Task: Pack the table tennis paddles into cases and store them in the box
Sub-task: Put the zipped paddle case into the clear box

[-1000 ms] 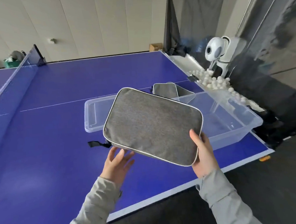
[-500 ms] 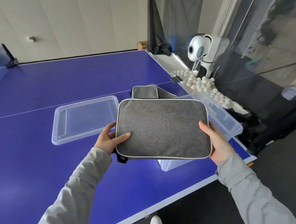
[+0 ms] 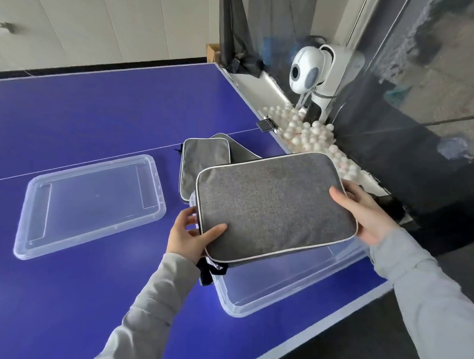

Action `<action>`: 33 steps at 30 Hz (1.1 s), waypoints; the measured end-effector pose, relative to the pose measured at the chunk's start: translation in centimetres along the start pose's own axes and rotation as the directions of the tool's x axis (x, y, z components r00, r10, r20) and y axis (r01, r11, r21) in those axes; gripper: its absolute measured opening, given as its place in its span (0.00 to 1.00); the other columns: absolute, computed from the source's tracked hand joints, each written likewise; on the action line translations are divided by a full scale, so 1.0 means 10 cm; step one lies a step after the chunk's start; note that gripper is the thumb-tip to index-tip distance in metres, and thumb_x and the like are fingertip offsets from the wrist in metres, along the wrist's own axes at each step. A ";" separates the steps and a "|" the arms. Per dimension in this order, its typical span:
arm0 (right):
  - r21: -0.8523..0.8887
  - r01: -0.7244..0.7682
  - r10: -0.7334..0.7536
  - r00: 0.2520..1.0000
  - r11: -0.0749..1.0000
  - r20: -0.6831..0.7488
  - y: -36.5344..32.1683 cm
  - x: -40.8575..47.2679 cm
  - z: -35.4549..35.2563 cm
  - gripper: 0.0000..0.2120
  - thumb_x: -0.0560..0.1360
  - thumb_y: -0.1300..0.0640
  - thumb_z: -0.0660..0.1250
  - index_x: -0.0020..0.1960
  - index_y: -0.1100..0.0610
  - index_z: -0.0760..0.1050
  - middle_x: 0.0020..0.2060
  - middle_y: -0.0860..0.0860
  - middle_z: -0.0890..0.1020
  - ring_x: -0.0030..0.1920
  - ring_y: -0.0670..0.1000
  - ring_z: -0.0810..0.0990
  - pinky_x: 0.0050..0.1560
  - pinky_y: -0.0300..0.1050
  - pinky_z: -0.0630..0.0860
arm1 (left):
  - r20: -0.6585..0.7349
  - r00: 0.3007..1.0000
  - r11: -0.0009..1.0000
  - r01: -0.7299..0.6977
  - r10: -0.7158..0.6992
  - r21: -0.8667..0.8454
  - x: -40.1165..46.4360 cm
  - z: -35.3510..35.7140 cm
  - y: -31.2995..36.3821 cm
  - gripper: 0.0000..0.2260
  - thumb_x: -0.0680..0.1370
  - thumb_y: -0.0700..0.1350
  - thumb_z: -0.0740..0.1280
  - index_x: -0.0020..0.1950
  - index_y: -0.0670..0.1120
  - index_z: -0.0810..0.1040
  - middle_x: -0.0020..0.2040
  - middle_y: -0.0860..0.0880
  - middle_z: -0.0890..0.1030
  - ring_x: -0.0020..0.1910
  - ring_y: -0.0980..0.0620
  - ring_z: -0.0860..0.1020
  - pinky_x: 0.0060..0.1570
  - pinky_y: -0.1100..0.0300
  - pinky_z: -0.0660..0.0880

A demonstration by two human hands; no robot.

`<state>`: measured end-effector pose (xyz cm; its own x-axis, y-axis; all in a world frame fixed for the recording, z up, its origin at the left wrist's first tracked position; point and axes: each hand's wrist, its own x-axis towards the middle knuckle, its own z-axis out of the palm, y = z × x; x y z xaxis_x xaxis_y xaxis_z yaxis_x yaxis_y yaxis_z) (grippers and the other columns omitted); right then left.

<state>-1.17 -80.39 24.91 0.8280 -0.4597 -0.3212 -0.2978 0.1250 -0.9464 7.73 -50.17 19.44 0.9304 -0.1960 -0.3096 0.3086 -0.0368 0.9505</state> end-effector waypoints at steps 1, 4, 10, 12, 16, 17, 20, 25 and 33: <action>-0.012 -0.005 0.006 1.000 1.000 0.004 0.00 0.07 -0.07 0.26 0.64 0.46 0.73 0.61 0.49 0.75 0.56 0.52 0.81 0.53 0.48 0.82 0.48 0.44 0.77 | -0.012 1.000 1.000 -0.003 0.003 0.010 0.02 0.08 -0.01 0.28 0.65 0.42 0.78 0.61 0.50 0.71 0.51 0.53 0.75 0.43 0.50 0.78 0.36 0.55 0.77; -0.067 -0.013 0.015 0.999 0.998 0.033 0.02 0.27 -0.23 0.24 0.63 0.46 0.73 0.59 0.48 0.77 0.55 0.52 0.82 0.50 0.45 0.83 0.48 0.42 0.76 | -0.042 0.999 0.999 -0.002 0.004 0.046 0.06 0.30 -0.09 0.28 0.66 0.39 0.78 0.62 0.48 0.72 0.54 0.50 0.76 0.48 0.48 0.78 0.50 0.49 0.78; -0.179 -0.042 0.063 0.991 0.983 0.115 0.21 0.67 -0.39 0.22 0.63 0.46 0.74 0.56 0.47 0.78 0.54 0.52 0.82 0.52 0.48 0.82 0.45 0.40 0.76 | -0.147 0.989 0.993 0.043 -0.027 0.108 0.03 0.60 -0.24 0.33 0.66 0.38 0.77 0.68 0.48 0.68 0.58 0.52 0.72 0.52 0.48 0.77 0.49 0.51 0.77; -0.218 -0.053 0.087 0.985 0.975 0.150 0.30 0.83 -0.43 0.22 0.65 0.47 0.74 0.58 0.50 0.77 0.55 0.54 0.82 0.54 0.50 0.82 0.45 0.41 0.76 | -0.193 0.981 0.991 0.058 -0.034 0.122 0.03 0.68 -0.32 0.35 0.66 0.39 0.77 0.69 0.49 0.67 0.60 0.53 0.72 0.50 0.50 0.76 0.45 0.57 0.76; -0.369 -0.042 0.117 0.976 0.928 0.183 0.53 1.12 -0.50 0.19 0.72 0.51 0.72 0.61 0.53 0.76 0.56 0.54 0.81 0.55 0.52 0.80 0.55 0.47 0.76 | -0.277 0.958 0.945 0.157 -0.076 0.286 0.05 0.90 -0.54 0.37 0.65 0.46 0.78 0.69 0.49 0.65 0.60 0.53 0.70 0.52 0.51 0.72 0.31 0.72 0.72; -0.418 -0.038 0.128 0.973 0.908 0.190 0.58 1.17 -0.50 0.19 0.72 0.50 0.71 0.61 0.53 0.75 0.56 0.54 0.81 0.55 0.53 0.80 0.58 0.50 0.76 | -0.296 0.951 0.930 0.190 -0.094 0.315 0.06 0.95 -0.59 0.37 0.64 0.47 0.79 0.69 0.49 0.65 0.58 0.53 0.69 0.51 0.52 0.70 0.24 0.72 0.68; -0.543 -0.023 0.167 0.962 0.839 0.217 0.71 1.27 -0.50 0.17 0.72 0.48 0.71 0.59 0.52 0.76 0.54 0.51 0.80 0.52 0.51 0.80 0.53 0.45 0.76 | -0.365 0.916 0.883 0.303 -0.166 0.360 0.12 1.06 -0.76 0.38 0.63 0.46 0.79 0.69 0.48 0.65 0.59 0.50 0.70 0.51 0.49 0.71 0.29 0.66 0.69; -0.591 -0.051 0.272 0.917 0.805 0.292 0.91 1.40 -0.47 0.15 0.68 0.54 0.76 0.50 0.49 0.74 0.47 0.47 0.81 0.42 0.41 0.78 0.36 0.29 0.72 | -0.399 0.884 0.812 0.410 -0.242 0.416 0.24 1.13 -0.96 0.36 0.62 0.45 0.80 0.67 0.46 0.67 0.61 0.44 0.74 0.59 0.43 0.74 0.53 0.53 0.74; -0.726 -0.120 0.392 0.894 0.678 0.218 1.16 1.53 -0.38 0.26 0.65 0.58 0.79 0.58 0.59 0.73 0.58 0.55 0.80 0.58 0.55 0.78 0.53 0.42 0.73 | -0.404 0.827 0.708 0.551 -0.391 0.442 0.45 1.15 -1.06 0.33 0.63 0.44 0.79 0.63 0.43 0.69 0.60 0.43 0.77 0.59 0.43 0.75 0.58 0.50 0.74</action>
<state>6.18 -89.33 9.12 0.7268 -0.1705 -0.6654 -0.6463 -0.4979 -0.5783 6.37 -61.98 8.27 0.7286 0.2479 -0.6385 0.6435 -0.5670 0.5141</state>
